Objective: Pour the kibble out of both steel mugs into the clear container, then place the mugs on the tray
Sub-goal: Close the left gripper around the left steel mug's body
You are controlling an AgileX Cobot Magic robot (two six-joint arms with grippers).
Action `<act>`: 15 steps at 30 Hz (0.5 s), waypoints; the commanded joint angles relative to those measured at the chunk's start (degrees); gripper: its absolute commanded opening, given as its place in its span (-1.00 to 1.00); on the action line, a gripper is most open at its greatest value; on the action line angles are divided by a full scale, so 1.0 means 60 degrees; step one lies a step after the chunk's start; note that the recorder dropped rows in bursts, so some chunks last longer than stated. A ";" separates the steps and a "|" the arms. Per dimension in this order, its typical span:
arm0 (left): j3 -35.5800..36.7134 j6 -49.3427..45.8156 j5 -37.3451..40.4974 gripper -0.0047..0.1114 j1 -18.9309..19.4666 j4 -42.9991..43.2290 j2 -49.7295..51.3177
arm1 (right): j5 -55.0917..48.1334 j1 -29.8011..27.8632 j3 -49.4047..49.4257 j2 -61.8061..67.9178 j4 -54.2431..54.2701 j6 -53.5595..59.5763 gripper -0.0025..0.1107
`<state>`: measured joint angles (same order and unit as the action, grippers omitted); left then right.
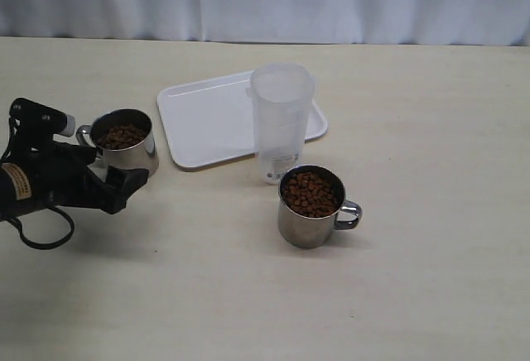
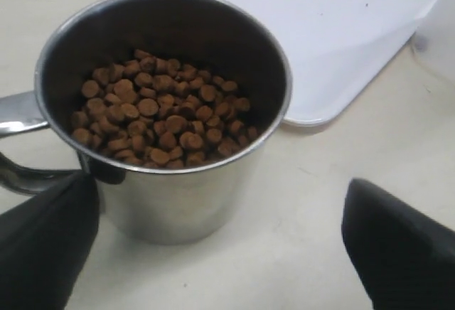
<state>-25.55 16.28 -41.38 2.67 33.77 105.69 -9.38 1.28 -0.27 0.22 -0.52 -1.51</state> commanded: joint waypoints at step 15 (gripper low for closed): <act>-0.0639 -0.1020 -0.0661 0.22 -0.0012 0.0251 0.0986 | 0.0020 0.0031 0.0045 -0.0036 -0.0052 0.0044 -0.87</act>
<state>-29.03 11.39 -43.28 2.67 34.60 111.60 -9.38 1.28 -0.27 0.22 -0.52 -1.51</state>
